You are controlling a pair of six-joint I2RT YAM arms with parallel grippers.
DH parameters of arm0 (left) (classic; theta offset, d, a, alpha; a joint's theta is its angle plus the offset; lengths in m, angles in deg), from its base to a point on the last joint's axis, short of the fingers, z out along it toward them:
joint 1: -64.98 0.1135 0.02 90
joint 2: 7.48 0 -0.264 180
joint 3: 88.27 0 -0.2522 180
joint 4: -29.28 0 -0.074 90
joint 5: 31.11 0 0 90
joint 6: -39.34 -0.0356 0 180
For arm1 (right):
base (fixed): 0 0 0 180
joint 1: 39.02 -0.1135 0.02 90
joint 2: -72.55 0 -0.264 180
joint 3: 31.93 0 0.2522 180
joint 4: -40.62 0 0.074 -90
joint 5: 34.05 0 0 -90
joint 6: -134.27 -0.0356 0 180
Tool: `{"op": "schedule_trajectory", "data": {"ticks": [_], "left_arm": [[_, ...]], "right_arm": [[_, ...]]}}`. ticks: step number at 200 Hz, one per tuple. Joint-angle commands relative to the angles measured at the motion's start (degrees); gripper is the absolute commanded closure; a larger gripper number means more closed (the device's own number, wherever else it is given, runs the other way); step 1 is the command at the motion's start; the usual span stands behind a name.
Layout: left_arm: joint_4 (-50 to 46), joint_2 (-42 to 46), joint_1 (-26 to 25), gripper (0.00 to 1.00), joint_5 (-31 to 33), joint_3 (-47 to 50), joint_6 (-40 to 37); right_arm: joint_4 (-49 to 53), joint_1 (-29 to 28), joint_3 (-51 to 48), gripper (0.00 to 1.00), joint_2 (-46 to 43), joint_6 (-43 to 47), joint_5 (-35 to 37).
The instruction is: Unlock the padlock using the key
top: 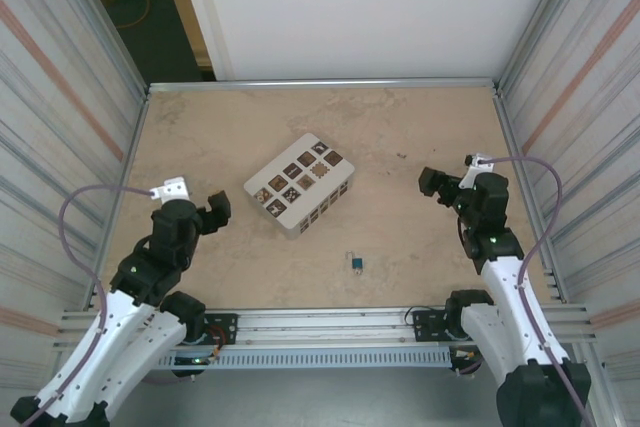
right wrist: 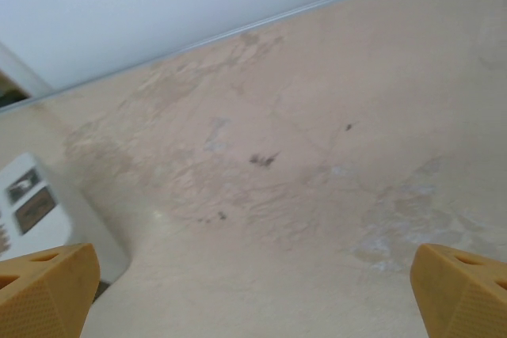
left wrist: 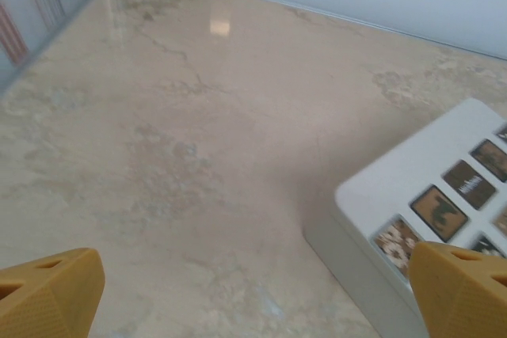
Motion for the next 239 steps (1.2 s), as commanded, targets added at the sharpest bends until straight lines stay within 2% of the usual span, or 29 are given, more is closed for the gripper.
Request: {"op": "schedule_trajectory", "data": {"ticks": [1,37,58,87,141,158,206,239], "left_arm": [[7.0,-1.6,1.6,0.01,6.8,2.0,-7.5],[12.9,-5.3,9.9,0.01,3.0,4.8,-12.8],[14.0,-7.8,15.8,0.01,2.6,5.8,-13.1],[20.2,-10.6,21.1,0.01,-2.8,7.9,-15.7],[29.3,-17.7,21.7,0.01,-8.0,9.9,-18.7],[31.7,-19.3,21.7,0.01,-8.5,11.0,-18.9],[37.1,-19.7,21.7,0.01,-9.8,14.7,-17.8],[37.9,-18.4,21.7,0.01,-9.7,15.8,-18.4]], "right_arm": [[-7.7,2.4,-2.0,0.01,2.8,0.6,1.3],[-16.6,5.8,-4.3,0.01,9.1,3.7,0.1],[-19.4,6.1,-4.6,0.01,12.7,6.6,3.9],[-27.0,6.2,-6.7,0.01,19.7,7.8,6.7],[-42.5,5.7,-9.6,0.01,30.6,8.8,4.2],[-46.1,4.8,-9.5,0.01,32.8,11.9,4.1],[-61.5,4.0,-12.2,0.01,43.8,12.5,5.5],[-60.2,3.9,-11.6,0.01,43.8,13.2,4.3]]}}
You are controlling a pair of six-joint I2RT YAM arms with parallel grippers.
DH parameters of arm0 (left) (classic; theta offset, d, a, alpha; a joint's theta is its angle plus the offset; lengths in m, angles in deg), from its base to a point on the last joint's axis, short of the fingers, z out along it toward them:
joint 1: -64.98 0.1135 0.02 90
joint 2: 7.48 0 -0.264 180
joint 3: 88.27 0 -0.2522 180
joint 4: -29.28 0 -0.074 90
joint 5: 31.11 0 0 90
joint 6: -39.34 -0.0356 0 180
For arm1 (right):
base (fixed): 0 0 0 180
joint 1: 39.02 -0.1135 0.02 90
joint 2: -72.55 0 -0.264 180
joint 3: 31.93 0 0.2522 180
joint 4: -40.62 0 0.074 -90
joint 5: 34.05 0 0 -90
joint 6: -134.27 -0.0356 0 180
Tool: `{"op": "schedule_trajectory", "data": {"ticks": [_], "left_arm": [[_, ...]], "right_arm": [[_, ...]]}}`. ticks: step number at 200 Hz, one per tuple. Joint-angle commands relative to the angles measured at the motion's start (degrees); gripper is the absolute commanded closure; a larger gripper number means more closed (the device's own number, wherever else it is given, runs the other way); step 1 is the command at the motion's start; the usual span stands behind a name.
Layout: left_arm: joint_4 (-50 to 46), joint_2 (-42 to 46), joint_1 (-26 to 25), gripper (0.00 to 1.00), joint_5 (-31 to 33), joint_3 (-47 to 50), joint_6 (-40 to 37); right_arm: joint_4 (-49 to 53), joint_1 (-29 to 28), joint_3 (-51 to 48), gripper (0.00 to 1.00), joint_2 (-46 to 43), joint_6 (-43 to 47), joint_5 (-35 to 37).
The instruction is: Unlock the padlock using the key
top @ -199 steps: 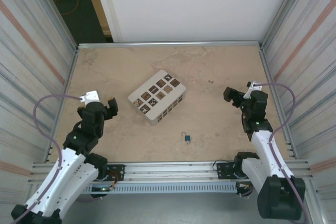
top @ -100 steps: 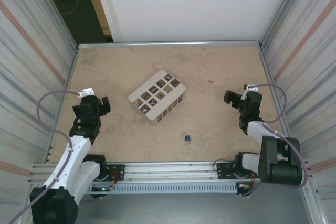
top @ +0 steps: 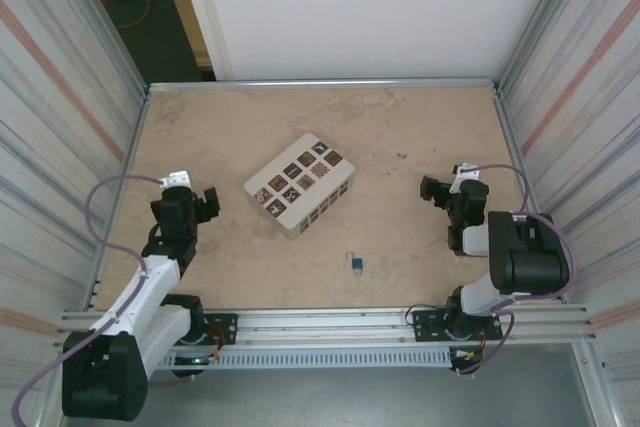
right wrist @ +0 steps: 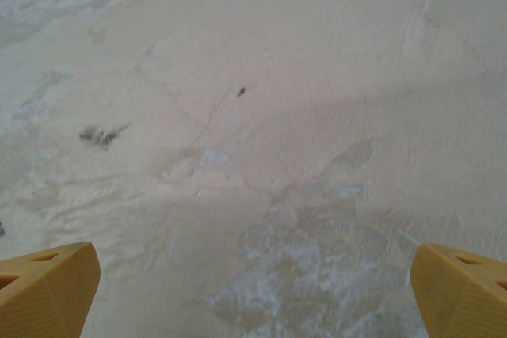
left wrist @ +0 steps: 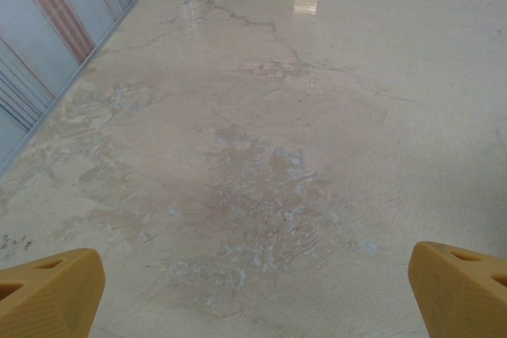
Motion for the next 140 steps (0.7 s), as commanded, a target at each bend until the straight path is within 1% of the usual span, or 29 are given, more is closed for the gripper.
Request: {"op": "schedule_trajectory", "data": {"ticks": [1,21,54,62,140], "left_arm": [[3.4,1.5,0.2,0.01,-0.2,1.2,-0.9],[4.6,2.0,0.2,0.01,-0.1,2.0,-1.4],[8.8,0.9,0.3,0.01,-1.0,3.5,-2.1],[10.0,0.2,0.2,0.01,-1.4,3.8,-2.4],[23.7,-6.9,0.3,0.01,-6.2,5.2,-5.8]], "right_arm": [[-5.4,-0.3,0.5,0.01,0.2,2.2,-0.4],[-3.1,-0.3,2.1,0.01,0.4,2.3,-0.6],[8.0,-0.3,8.3,0.01,1.3,3.0,-1.9],[6.9,-0.2,7.8,0.01,1.3,2.9,-1.9],[7.2,-0.4,7.9,0.01,1.2,2.9,-1.6]]}}
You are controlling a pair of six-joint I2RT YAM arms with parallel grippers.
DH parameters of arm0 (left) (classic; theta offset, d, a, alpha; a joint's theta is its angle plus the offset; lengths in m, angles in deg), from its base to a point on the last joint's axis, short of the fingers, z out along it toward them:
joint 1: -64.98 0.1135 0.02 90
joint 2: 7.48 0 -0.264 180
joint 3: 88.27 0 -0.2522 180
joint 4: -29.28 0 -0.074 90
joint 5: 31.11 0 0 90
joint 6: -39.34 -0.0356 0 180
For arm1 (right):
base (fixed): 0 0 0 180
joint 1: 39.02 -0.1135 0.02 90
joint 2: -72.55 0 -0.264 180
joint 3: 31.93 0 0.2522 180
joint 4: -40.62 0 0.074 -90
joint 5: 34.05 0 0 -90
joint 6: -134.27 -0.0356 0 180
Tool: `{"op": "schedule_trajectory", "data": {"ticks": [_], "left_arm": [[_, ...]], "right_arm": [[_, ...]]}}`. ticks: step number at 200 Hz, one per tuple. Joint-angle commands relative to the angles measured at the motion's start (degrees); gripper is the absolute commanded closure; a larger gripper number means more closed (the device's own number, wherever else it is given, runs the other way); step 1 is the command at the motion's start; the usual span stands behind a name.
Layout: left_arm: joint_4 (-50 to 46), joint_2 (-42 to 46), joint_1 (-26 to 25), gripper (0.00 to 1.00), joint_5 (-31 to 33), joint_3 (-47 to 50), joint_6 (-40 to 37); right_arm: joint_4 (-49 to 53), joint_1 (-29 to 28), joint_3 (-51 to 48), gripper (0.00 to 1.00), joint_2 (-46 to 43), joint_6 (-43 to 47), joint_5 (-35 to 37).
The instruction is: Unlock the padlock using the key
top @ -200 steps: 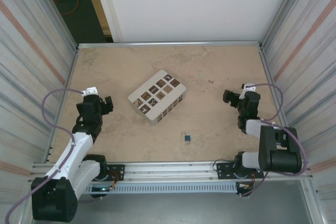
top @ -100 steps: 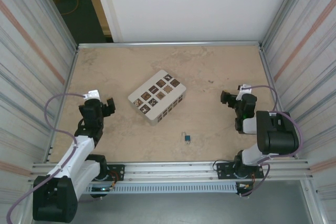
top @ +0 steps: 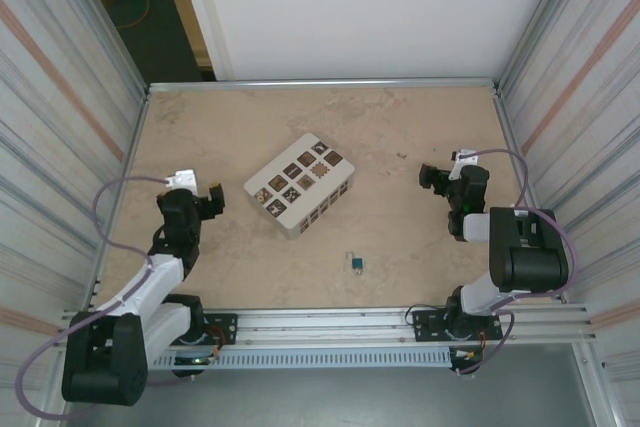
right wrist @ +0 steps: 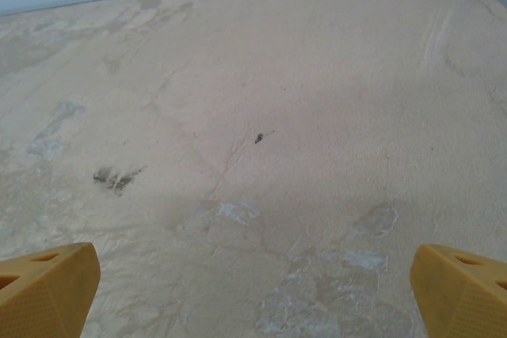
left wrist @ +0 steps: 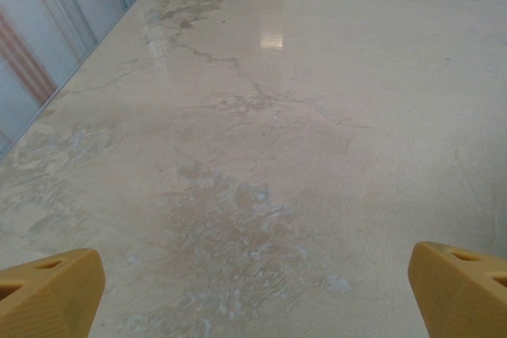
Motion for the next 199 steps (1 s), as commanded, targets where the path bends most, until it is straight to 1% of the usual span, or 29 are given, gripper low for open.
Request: {"op": "schedule_trajectory", "data": {"ticks": [1,64,89,126,172,199], "left_arm": [[7.4,-1.4,0.3,0.01,-1.9,1.0,-2.4],[18.7,-9.0,1.4,0.01,-5.0,1.8,-4.0],[23.0,-12.8,2.3,0.01,-7.8,1.2,-4.8],[29.2,-17.1,3.2,0.01,-10.0,1.3,-5.2],[37.5,-25.4,3.4,0.01,-12.0,1.5,-6.2],[40.9,-30.4,3.4,0.01,-11.5,0.5,-6.3]], "right_arm": [[0.6,-0.4,0.4,0.01,0.4,1.7,-0.1],[0.6,-0.3,0.4,0.01,0.4,1.8,0.1],[0.6,-0.4,0.4,0.01,0.3,1.8,0.1],[0.6,-0.4,0.4,0.01,0.4,1.8,0.0],[0.6,-0.3,0.4,0.01,0.3,1.8,0.1],[0.6,-0.3,0.5,0.01,0.3,1.8,0.1]]}}
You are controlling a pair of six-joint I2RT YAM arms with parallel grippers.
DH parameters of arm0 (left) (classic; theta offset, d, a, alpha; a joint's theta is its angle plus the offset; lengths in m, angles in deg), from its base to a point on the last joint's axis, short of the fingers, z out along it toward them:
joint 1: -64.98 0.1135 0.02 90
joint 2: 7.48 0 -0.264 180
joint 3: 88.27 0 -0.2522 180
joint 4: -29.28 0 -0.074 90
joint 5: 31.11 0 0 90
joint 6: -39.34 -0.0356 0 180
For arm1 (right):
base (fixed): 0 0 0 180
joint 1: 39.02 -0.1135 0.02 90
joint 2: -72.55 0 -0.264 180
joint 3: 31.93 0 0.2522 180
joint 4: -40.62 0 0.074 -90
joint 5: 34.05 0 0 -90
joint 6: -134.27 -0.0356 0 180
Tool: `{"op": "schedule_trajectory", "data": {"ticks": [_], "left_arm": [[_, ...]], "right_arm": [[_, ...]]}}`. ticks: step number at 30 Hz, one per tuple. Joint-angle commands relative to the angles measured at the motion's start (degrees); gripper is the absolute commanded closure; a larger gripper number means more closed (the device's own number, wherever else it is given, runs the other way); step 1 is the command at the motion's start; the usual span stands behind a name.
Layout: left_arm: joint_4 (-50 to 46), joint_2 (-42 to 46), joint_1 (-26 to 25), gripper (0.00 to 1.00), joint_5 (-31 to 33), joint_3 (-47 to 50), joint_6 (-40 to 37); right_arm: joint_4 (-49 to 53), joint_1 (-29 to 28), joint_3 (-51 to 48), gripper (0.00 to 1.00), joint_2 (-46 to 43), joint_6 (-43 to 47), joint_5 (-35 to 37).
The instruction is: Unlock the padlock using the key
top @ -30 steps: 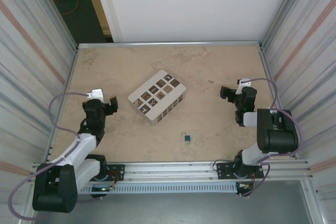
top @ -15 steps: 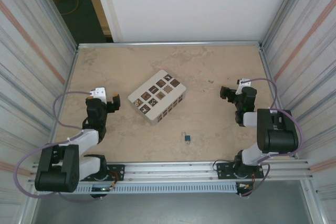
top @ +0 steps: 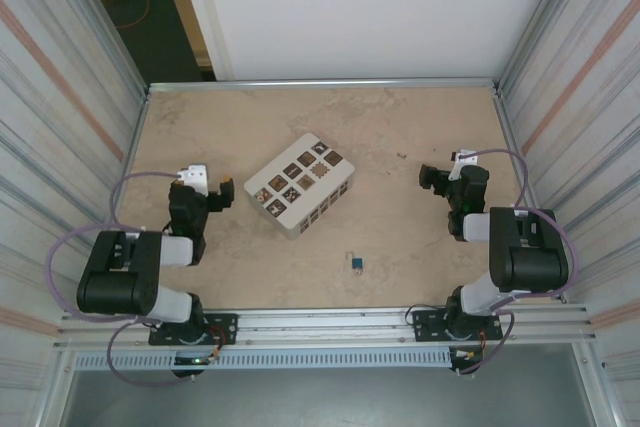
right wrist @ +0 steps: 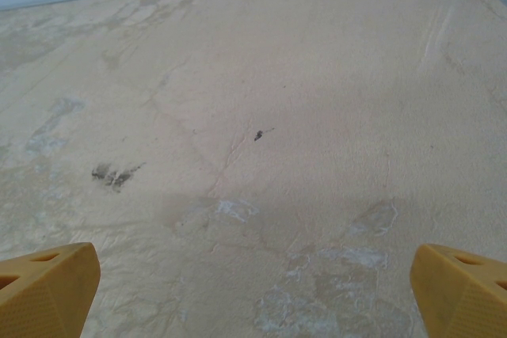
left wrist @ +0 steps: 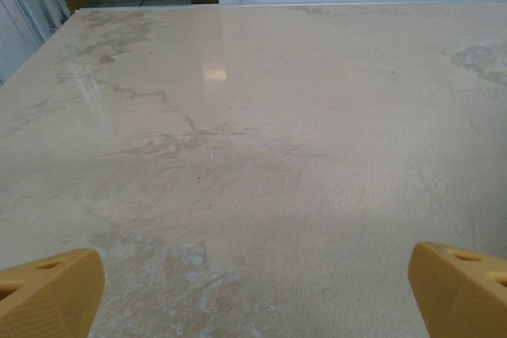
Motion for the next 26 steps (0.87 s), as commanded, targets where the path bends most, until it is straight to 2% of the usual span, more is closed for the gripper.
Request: {"op": "schedule_trajectory", "data": {"ticks": [1,6,26], "left_arm": [[6.4,-3.3,0.7,0.01,-0.5,-1.1,-1.6],[-8.3,-4.0,0.6,0.01,1.0,-9.0,-1.0],[-8.9,-3.5,0.5,0.01,0.3,-9.0,-1.3]], "right_arm": [[0.4,-0.3,0.4,0.01,0.4,1.4,0.1],[0.4,-0.4,0.4,0.01,0.3,1.4,0.1],[0.6,-0.5,0.5,0.01,0.3,1.5,0.3]]}}
